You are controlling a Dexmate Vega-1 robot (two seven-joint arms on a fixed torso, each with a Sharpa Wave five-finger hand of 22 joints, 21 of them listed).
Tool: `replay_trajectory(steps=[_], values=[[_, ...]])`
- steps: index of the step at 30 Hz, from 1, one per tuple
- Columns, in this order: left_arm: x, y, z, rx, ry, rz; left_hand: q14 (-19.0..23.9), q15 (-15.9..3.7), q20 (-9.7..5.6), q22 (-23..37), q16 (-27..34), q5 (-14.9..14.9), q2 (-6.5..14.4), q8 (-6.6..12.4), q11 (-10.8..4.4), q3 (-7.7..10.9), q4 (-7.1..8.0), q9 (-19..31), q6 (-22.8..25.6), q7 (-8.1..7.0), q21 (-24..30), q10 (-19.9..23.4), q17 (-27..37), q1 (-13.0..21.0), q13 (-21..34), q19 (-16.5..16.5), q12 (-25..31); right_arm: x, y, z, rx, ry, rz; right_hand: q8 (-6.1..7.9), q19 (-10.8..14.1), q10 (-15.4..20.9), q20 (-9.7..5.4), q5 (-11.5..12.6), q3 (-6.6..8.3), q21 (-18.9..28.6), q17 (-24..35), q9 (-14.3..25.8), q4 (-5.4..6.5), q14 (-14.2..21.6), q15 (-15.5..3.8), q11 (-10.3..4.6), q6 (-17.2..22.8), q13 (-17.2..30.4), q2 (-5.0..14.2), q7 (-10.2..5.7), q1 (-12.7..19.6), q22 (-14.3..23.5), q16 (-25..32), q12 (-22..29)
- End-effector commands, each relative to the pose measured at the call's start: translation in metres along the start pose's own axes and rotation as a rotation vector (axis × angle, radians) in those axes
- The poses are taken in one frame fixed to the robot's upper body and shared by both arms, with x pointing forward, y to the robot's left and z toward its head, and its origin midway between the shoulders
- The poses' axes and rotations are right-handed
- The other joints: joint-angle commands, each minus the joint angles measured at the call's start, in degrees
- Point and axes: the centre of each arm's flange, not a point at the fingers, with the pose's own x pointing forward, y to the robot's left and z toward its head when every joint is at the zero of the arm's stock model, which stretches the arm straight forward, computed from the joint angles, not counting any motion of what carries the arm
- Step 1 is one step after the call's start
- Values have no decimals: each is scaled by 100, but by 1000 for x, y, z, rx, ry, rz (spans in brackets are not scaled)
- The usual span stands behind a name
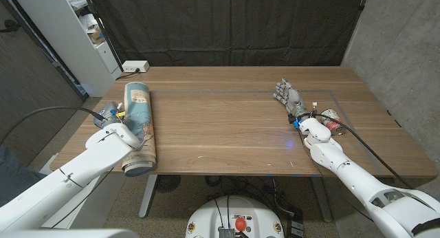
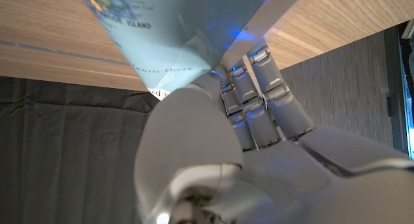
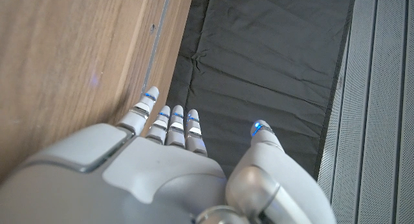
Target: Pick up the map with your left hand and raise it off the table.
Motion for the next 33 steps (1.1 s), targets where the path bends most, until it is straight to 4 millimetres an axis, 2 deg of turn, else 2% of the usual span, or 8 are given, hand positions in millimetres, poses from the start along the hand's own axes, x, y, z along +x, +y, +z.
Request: replay_trajectory(steps=[1,14,33], values=[[-6,10,15,-18,-51,20,452,-367,-26,4,62,51,-12,66,-245,-23,-26,247,152,74,84,273,70,8,639,32,64,-1,2,4,-4,-12,-1,2,15,48,22,35,23,43,8,22,-38,40,-16,-4,44,6,40,8,13,18,33,-19],[-16,23,28,-37,-86,41,475,-380,-34,-24,85,95,-49,100,-233,-15,-22,281,184,77,213,320,185,16,782,31,75,-2,3,13,-11,-28,3,-2,15,61,16,37,22,44,8,22,-46,41,-29,-5,48,8,43,36,15,18,30,-21],[-35,37,30,-91,-128,87,528,-383,-46,-54,84,165,-98,102,-273,27,-12,273,200,60,366,348,280,-14,920,17,40,-2,4,17,-15,-34,11,-5,14,67,12,38,18,44,9,22,-54,45,-29,2,58,9,48,67,15,18,27,-27]])
